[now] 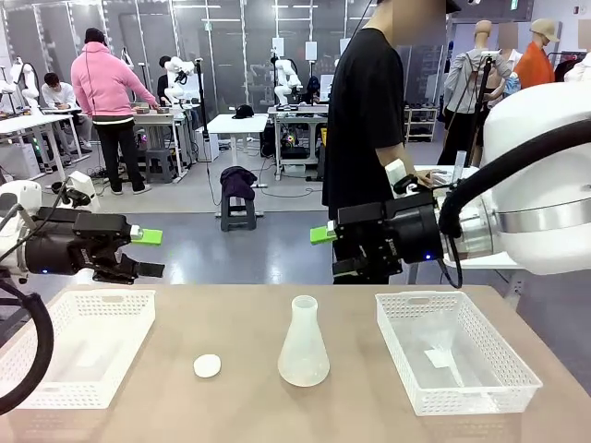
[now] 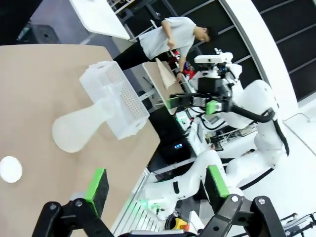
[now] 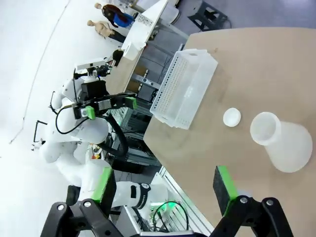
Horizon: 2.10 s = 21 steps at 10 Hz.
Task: Prepare the solutions needed for the experiment.
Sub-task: Pick up the Plastic Funnel and insert it into the Big flask.
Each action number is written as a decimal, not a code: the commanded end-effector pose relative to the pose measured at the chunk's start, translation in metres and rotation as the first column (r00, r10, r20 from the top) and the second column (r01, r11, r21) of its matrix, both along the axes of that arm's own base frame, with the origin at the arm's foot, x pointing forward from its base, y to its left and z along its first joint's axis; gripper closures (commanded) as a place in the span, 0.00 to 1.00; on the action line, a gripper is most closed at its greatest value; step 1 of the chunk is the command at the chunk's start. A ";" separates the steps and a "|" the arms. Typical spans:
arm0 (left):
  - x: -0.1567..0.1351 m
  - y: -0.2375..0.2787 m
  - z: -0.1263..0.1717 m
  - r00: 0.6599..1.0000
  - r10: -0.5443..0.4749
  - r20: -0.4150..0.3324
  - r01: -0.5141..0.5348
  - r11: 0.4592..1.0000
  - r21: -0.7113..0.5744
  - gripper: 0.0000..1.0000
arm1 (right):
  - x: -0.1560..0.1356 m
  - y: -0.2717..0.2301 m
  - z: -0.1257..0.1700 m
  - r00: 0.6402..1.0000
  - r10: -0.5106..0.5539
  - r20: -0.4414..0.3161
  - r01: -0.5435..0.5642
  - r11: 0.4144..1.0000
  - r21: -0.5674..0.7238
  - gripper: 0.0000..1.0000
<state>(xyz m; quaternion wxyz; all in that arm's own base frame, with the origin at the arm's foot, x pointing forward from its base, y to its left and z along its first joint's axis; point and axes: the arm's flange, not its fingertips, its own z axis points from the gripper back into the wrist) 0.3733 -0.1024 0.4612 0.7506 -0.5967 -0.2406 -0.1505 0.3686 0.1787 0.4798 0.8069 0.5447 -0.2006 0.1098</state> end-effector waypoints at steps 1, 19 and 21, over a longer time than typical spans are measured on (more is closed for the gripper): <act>-0.005 -0.007 -0.009 0.998 0.011 0.064 -0.010 1.000 -0.021 0.00 | 0.002 0.006 -0.007 0.997 -0.028 0.065 0.031 0.999 -0.044 0.00; 0.000 -0.001 0.000 1.000 -0.003 0.010 0.003 1.000 -0.012 0.00 | 0.060 -0.101 0.022 0.764 0.557 0.325 0.090 0.406 -0.909 0.00; 0.000 -0.001 0.000 1.000 -0.003 0.010 0.003 1.000 -0.012 0.00 | 0.060 -0.101 0.022 0.764 0.557 0.325 0.090 0.406 -0.909 0.00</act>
